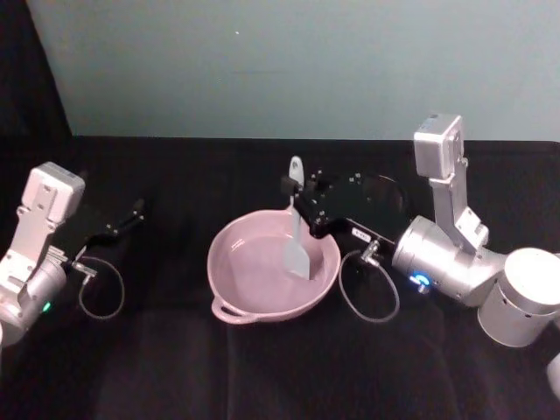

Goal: Use the one hand to pick up the spoon and stir the clear water in the bowl.

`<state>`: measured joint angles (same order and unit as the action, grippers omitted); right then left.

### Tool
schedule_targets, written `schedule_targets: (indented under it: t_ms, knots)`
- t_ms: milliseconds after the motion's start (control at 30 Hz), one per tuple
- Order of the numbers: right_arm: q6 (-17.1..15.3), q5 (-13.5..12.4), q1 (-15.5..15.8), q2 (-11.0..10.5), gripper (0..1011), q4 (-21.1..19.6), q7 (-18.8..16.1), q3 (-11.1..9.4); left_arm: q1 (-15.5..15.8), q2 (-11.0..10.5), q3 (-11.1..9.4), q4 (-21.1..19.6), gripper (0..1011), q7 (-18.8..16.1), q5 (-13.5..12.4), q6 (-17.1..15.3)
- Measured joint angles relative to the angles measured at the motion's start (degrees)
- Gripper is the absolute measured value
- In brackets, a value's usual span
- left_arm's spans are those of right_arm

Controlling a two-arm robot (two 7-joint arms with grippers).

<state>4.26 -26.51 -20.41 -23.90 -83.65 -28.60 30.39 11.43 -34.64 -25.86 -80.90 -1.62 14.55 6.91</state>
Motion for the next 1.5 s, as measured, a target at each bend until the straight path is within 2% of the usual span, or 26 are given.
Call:
schedule_targets:
  t_ms: [133, 333, 633, 833, 933, 1067, 1200, 1367, 1500]
  knots:
    - [-1.26, -1.23, 1.65, -0.24, 114, -2.18, -1.36, -0.43, 0.01, 0.0, 0.0, 0.0, 1012, 0.0, 0.0, 0.0]
    - [-3.01, -2.54, 2.34, 1.03, 114, -2.87, -2.65, 0.03, 0.0, 0.0, 0.0, 0.0, 1011, 0.0, 0.0, 0.0]
    - [-3.59, -3.32, 0.96, 4.41, 114, -0.24, -3.16, 1.5, 0.0, 0.0, 0.0, 0.0, 1011, 0.0, 0.0, 0.0]
    - [-0.24, -2.68, -0.97, 7.83, 114, 4.48, -2.91, 1.76, 0.01, 0.0, 0.0, 0.0, 1011, 0.0, 0.0, 0.0]
    - [2.77, -1.86, -1.89, 9.9, 114, 7.56, -2.1, 1.38, 0.0, 0.0, 0.0, 0.0, 1011, 0.0, 0.0, 0.0]
    - [8.33, 0.1, -3.25, 13.1, 114, 12.66, -0.53, 0.35, 0.0, 0.0, 0.0, 0.0, 1011, 0.0, 0.0, 0.0]
    - [11.49, 1.56, -4.54, 15.07, 114, 16.57, 0.86, -0.6, 0.0, 0.0, 0.0, 0.0, 1011, 0.0, 0.0, 0.0]
    - [13.94, 3.44, -6.06, 16.34, 114, 20.36, 2.41, -1.77, 0.0, 0.0, 0.0, 0.0, 1011, 0.0, 0.0, 0.0]
    - [14.84, 4.44, -6.52, 16.36, 114, 21.36, 2.83, -2.65, 0.0, 0.0, 0.0, 0.0, 1011, 0.0, 0.0, 0.0]
